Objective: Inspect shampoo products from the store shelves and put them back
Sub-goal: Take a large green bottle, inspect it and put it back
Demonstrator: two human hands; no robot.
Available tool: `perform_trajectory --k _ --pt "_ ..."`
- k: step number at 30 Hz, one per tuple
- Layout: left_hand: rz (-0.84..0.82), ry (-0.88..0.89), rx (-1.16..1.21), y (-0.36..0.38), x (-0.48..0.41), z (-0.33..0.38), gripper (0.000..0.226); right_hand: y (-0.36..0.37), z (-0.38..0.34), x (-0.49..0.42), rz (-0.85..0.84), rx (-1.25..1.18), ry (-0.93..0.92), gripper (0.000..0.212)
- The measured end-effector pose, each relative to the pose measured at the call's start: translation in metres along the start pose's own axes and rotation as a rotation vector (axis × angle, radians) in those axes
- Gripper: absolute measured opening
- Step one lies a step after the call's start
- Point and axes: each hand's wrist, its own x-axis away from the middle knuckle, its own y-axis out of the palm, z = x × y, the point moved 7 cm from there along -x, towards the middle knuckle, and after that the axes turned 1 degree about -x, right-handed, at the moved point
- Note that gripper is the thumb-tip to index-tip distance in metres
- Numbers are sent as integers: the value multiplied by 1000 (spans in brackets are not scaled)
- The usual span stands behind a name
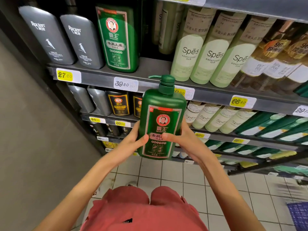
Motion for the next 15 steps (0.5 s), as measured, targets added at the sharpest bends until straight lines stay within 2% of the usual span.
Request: perform_trajectory --k 3,7,11,15 --pt "4 117 -189 -3 0 8 64 -2 -5 1 -39 92 -49 92" --pt "76 203 -406 -9 0 19 54 -4 -8 0 -40 191 -86 95" --pt "16 319 -606 -8 7 34 57 -5 -17 5 -23 145 -133 99" --pt "-39 317 -621 -6 17 37 58 0 -23 10 -31 31 -130 94"
